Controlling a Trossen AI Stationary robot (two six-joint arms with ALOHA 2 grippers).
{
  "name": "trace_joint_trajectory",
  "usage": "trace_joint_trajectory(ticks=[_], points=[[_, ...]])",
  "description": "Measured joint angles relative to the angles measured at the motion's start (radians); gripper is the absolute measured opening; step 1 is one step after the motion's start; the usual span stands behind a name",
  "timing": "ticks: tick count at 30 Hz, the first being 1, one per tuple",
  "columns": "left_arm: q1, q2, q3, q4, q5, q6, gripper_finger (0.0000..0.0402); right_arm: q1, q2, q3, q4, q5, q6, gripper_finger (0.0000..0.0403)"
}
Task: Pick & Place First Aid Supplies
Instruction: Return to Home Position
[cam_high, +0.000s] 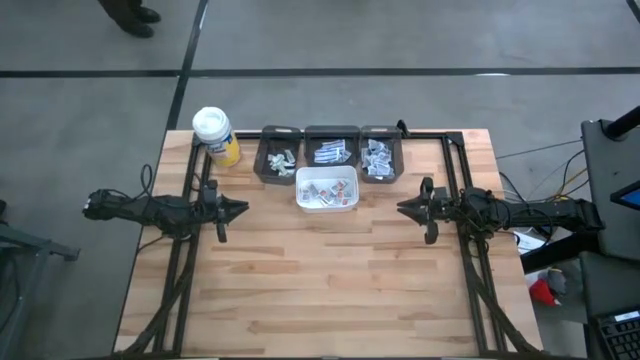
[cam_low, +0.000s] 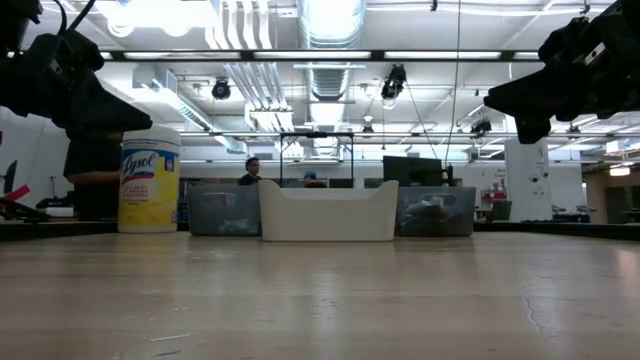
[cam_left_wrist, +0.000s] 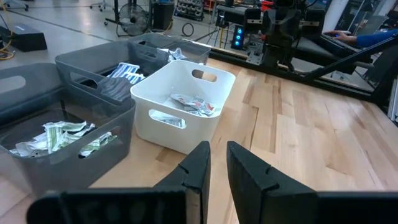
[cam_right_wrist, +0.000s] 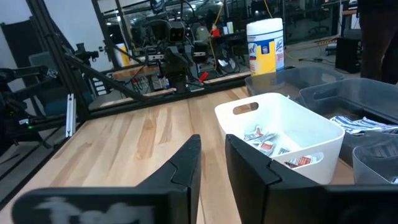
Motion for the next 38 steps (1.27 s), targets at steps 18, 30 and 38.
trace_joint_trajectory(ticks=[18, 30, 38], points=[[0.0, 0.0, -0.001, 0.0, 0.0, 0.0, 0.0055, 0.0, 0.0, 0.0, 0.0, 0.0, 0.0, 0.0093], [0.0, 0.0, -0.001, 0.0, 0.0, 0.0, 0.0055, 0.0, 0.0, 0.0, 0.0, 0.0, 0.0, 0.0068], [0.0, 0.0, -0.001, 0.0, 0.0, 0.0, 0.0055, 0.0, 0.0, 0.0, 0.0, 0.0, 0.0, 0.0066]])
